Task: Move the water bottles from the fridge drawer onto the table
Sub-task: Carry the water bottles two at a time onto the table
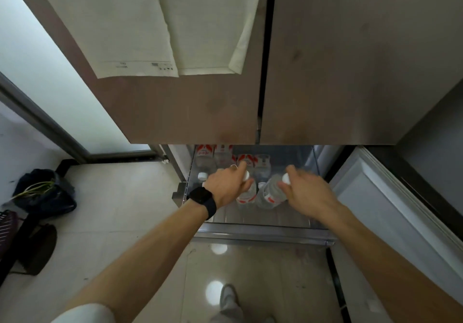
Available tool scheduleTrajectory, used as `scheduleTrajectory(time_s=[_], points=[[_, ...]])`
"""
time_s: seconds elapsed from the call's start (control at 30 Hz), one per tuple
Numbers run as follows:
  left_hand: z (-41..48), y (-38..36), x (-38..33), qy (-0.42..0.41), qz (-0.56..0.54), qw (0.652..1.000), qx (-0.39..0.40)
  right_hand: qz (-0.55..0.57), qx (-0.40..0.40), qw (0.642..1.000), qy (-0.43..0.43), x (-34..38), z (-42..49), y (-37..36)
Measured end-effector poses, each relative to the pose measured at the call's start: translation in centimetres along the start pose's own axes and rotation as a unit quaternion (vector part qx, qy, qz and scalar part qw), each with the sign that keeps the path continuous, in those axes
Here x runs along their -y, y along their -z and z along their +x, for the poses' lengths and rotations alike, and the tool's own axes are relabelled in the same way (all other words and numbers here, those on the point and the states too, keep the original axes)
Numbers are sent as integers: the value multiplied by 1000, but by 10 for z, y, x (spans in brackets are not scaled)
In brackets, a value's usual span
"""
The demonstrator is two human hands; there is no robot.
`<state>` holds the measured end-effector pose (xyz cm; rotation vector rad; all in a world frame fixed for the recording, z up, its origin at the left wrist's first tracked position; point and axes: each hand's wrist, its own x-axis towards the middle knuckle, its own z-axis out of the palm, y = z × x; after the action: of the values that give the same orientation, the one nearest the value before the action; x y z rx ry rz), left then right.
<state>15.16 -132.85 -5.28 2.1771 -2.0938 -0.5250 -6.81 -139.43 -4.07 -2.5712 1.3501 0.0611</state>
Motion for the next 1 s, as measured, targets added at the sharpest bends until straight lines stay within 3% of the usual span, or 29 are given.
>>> scheduleTrajectory(time_s=[0.17,0.27,0.4,0.57,0.8,0.9,1.0], points=[[1,-18,5,-20,15,1000,7,9,60,997,44,19,16,-13],[-1,-23,11,-31,6,999,-13,60,56,996,40,24,18,-19],[-6,-29,20,-8,-81,996,-38,169,32,985,10,18,16,-32],[-11,-45,24,29,-184,982,-43,319,37,943,-86,2,9,-58],[-7,-72,33,80,-284,955,-30,386,23,911,-142,-1,5,-92],[2,-76,33,60,-328,943,1,426,34,895,-123,7,19,-97],[11,-78,35,45,-347,937,29,406,36,902,-142,16,35,-107]])
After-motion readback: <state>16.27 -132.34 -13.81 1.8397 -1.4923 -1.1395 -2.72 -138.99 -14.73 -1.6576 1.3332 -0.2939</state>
